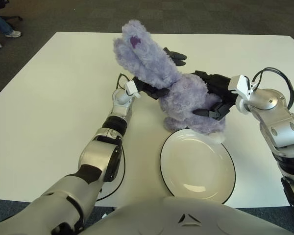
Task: Put the doll into the plate.
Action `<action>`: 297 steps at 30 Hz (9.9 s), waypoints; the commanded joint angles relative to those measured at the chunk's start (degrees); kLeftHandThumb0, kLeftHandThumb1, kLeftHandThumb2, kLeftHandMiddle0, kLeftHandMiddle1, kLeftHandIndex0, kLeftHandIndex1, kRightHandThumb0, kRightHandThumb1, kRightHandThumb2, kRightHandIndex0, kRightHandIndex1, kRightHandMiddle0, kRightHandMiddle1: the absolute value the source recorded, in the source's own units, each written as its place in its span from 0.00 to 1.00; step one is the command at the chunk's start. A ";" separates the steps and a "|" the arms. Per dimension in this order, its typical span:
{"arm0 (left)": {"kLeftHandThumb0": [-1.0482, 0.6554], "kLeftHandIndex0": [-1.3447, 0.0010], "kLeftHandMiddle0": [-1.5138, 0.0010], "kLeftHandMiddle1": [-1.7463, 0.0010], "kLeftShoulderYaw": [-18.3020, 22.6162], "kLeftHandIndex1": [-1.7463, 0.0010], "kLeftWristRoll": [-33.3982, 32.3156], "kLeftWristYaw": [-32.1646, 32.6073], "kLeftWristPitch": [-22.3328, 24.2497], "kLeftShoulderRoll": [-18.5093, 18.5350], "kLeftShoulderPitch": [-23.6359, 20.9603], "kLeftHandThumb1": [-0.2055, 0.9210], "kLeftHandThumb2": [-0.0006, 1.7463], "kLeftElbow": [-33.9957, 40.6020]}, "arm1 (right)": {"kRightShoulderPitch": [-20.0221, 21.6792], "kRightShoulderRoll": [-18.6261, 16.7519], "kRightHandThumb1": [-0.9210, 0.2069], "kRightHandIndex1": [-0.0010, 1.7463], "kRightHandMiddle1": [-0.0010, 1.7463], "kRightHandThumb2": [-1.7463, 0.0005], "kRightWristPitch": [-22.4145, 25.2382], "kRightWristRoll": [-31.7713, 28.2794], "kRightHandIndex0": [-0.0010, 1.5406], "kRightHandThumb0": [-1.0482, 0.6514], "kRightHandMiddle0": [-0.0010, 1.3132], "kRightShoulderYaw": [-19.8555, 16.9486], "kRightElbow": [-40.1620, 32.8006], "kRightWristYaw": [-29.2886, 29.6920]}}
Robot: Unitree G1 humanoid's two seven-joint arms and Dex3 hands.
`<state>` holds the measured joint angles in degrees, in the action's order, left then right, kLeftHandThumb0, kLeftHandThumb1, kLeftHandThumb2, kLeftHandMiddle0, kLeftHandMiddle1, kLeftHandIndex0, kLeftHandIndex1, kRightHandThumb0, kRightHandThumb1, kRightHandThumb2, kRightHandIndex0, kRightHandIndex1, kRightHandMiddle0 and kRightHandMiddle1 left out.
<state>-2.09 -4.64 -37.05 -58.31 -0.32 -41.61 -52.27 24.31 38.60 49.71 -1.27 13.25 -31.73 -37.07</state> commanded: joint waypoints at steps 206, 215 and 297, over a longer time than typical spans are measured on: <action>0.05 1.00 0.73 0.41 -6.31 0.53 17.62 29.36 26.68 3.93 -6.86 1.00 0.60 -15.75 | -7.40 -3.06 0.69 1.00 0.72 0.22 -2.03 -37.88 0.45 0.61 0.63 -27.64 -4.86 1.80; 0.05 1.00 0.73 0.40 -6.17 0.54 17.37 28.97 26.70 4.03 -7.00 1.00 0.60 -15.86 | -6.80 -2.67 0.69 1.00 0.77 0.20 -3.02 -38.79 0.46 0.61 0.58 -26.47 -4.62 1.56; 0.05 1.00 0.64 0.26 -4.31 0.57 16.46 28.77 25.35 4.06 -8.48 1.00 0.62 -18.11 | -12.08 1.05 0.67 0.46 0.58 0.23 -16.81 -31.69 0.09 0.64 0.00 -25.07 -0.69 0.04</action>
<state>-6.73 11.74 -9.36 -32.33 3.73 -49.81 -70.16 13.85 38.90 32.35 -34.53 -10.85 -30.06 -39.42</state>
